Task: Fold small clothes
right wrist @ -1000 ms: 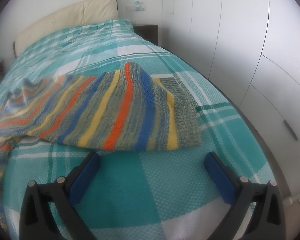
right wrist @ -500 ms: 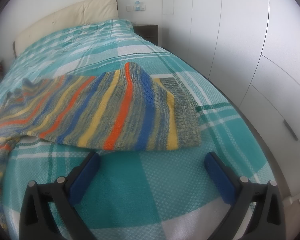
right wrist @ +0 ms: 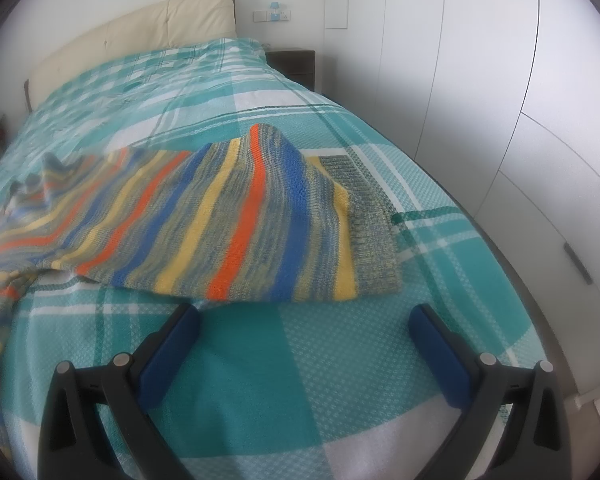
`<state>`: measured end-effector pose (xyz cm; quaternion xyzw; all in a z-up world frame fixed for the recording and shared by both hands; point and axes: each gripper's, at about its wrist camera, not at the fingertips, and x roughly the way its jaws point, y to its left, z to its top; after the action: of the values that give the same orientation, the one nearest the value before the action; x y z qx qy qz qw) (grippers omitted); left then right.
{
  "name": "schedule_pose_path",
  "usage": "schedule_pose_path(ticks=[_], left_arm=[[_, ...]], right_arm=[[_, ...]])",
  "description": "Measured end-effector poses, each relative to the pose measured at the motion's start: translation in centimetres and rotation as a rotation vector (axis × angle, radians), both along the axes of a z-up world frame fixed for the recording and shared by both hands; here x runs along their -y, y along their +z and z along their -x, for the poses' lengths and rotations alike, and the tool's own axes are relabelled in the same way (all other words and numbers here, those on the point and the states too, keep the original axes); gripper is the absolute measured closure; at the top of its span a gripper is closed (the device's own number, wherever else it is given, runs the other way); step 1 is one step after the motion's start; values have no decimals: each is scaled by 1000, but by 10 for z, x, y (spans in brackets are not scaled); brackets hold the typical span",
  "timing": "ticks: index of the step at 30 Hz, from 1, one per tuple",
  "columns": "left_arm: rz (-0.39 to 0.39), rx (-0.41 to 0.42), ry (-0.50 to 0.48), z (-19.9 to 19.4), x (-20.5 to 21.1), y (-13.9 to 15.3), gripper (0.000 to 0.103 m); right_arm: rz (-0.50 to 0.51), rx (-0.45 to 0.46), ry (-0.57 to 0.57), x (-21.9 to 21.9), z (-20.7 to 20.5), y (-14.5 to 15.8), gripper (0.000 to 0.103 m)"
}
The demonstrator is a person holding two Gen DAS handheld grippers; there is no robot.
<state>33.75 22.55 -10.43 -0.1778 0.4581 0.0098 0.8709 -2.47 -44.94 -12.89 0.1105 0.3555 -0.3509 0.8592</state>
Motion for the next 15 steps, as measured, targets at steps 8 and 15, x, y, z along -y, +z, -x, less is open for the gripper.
schedule_pose_path(ticks=[8,15], left_arm=[[192,47,-42,-3,-16,-3,54],[-171,-19,-159,-1,38,-8,99]], right_arm=[[5,-3,-2,0,-1,-1,0],[13,-9,-4,0,-2,-1,0]])
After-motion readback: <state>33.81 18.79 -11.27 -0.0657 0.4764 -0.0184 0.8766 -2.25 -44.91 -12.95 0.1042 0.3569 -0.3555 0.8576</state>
